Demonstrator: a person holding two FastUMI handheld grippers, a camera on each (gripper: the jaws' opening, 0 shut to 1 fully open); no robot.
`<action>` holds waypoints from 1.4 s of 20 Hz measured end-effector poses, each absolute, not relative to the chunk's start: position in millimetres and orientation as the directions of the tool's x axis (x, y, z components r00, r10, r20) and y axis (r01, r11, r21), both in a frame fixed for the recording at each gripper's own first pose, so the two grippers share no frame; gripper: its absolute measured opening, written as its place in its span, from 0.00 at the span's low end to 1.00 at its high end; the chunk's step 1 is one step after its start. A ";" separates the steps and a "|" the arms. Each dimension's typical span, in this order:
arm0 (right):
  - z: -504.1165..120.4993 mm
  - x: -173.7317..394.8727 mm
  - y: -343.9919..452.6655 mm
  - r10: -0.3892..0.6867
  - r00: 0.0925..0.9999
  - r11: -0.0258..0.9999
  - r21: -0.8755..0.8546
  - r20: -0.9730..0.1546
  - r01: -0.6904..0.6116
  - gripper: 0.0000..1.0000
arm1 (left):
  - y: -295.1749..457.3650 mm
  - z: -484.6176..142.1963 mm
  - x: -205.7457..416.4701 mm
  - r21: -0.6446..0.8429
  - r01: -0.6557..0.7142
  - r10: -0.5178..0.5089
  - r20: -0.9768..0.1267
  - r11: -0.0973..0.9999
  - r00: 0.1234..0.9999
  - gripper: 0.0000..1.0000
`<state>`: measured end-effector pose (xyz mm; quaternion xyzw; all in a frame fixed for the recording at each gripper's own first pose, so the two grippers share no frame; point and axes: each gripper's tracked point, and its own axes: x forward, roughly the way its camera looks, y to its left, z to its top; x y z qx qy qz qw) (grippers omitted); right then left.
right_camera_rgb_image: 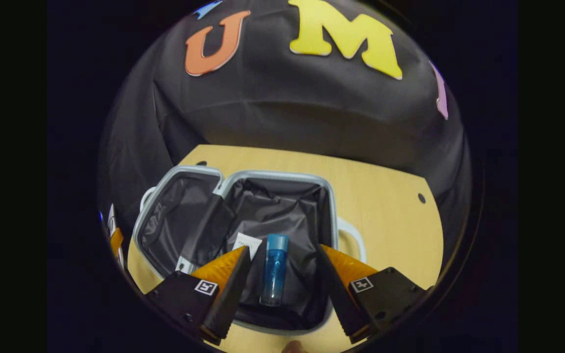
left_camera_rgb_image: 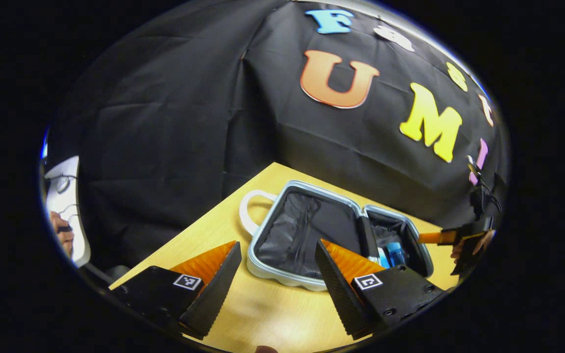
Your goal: First open the suitcase, pack the skin care products into it, and then close the suitcase.
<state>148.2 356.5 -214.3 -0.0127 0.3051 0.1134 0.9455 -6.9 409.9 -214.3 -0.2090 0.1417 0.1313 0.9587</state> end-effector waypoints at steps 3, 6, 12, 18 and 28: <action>-177.2 127.3 342.9 0.230 0.818 0.967 0.030 -0.527 -0.253 0.78 | 429.0 -221.2 6.7 -0.541 -0.289 0.146 -0.292 0.790 0.945 0.96; -147.9 99.1 317.0 0.243 0.832 0.964 0.028 -0.498 -0.265 0.77 | 457.9 -234.1 22.9 -0.648 -0.301 0.148 -0.281 0.699 0.948 0.95; -102.5 58.0 256.9 0.199 0.858 0.976 0.021 -0.473 -0.215 0.79 | 490.1 -263.1 59.7 -0.789 -0.296 0.130 -0.270 0.538 0.954 0.97; -93.6 41.6 236.1 0.195 0.856 0.974 -0.005 -0.479 -0.225 0.79 | 490.5 -286.1 83.0 -0.858 -0.273 0.051 -0.279 0.436 0.959 0.95; -107.8 42.3 229.6 0.202 0.829 0.977 0.054 -0.521 -0.204 0.80 | 476.4 -296.9 112.3 -0.908 -0.231 -0.022 -0.254 0.349 0.967 0.51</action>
